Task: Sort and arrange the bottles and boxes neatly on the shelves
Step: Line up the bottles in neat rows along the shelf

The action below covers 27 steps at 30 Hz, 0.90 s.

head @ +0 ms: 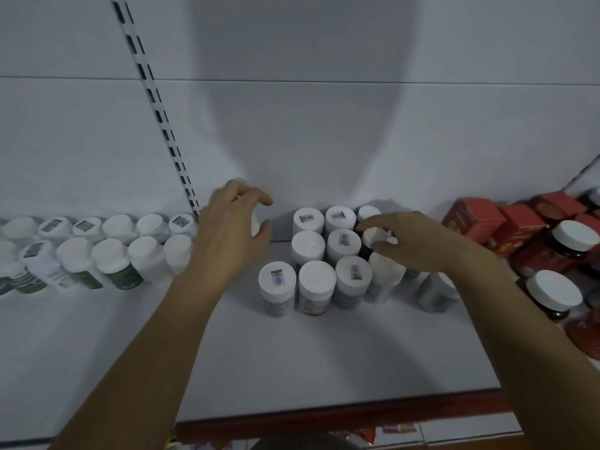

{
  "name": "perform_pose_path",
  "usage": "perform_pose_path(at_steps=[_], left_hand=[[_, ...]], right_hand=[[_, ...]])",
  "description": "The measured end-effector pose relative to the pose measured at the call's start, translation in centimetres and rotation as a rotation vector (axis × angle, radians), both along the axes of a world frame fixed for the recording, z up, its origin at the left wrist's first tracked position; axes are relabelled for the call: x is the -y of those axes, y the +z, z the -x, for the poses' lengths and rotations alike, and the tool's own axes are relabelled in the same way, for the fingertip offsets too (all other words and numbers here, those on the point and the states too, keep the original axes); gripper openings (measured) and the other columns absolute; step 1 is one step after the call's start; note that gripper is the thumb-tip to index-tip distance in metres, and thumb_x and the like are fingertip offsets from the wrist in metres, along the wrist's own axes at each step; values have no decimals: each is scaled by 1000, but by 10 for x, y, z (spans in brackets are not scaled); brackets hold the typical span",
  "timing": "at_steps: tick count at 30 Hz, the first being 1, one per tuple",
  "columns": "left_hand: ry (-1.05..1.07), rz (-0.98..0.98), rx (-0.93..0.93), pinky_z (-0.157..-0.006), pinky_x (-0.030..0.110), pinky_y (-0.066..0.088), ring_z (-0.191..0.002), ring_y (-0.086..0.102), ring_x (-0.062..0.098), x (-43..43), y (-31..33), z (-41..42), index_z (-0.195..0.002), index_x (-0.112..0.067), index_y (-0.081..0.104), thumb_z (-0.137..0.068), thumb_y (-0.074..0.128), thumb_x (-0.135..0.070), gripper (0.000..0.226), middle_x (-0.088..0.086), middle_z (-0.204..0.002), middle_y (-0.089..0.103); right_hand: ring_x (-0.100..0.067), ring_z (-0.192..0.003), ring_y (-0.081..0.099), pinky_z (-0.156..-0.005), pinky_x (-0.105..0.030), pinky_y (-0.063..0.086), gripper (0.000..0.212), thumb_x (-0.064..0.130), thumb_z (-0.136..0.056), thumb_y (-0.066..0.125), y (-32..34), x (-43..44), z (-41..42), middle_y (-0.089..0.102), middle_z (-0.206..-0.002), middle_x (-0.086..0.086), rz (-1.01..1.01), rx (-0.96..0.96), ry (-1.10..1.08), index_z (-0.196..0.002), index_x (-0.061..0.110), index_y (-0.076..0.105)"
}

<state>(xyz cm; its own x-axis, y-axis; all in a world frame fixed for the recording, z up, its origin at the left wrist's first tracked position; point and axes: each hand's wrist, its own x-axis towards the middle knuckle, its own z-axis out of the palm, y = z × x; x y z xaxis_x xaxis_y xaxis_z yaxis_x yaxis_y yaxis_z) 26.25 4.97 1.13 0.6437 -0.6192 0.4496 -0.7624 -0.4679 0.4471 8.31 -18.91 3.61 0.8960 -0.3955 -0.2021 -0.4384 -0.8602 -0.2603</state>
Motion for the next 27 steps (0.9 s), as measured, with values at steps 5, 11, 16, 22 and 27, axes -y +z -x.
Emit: perform_pose_path(at_steps=[5,11,16,22,27], left_hand=[[-224,-106,-136,-92,40,49,-110,54,20,20,-8,43,-126,-23,61,-91,65,-34,36,-1,-124,49],[-183,-180,-107,-84,44,55,-116,55,23,34,-35,60,-133,-28,53,-95,53,-43,40,-3,-140,34],[-122,-113,-107,-74,36,52,-101,60,23,49,-39,65,-121,-23,59,-92,58,-37,32,0,-129,40],[-242,-23,-235,-80,37,52,-97,60,24,68,-30,78,-117,-21,62,-89,64,-28,29,-1,-126,46],[-148,59,-152,-82,37,53,-97,62,18,27,-23,54,-112,-21,66,-90,53,-37,30,-5,-111,60]], right_hand=[[-19,-115,56,-102,-50,38,33,56,-93,58,-6,-4,-6,61,-121,15,51,27,-48,-126,53,56],[-30,-106,63,-95,-43,49,30,35,-100,54,-1,0,5,68,-117,-6,71,219,-106,-130,33,59],[-23,-86,64,-78,-28,42,24,30,-104,50,31,17,23,65,-106,-6,-7,623,-201,-127,28,58],[-9,-79,58,-75,-14,36,26,23,-103,55,41,11,24,60,-111,5,-5,637,-113,-129,23,60],[-18,-85,63,-84,-23,48,28,22,-103,55,34,-16,4,60,-118,7,-73,666,-7,-131,21,59]])
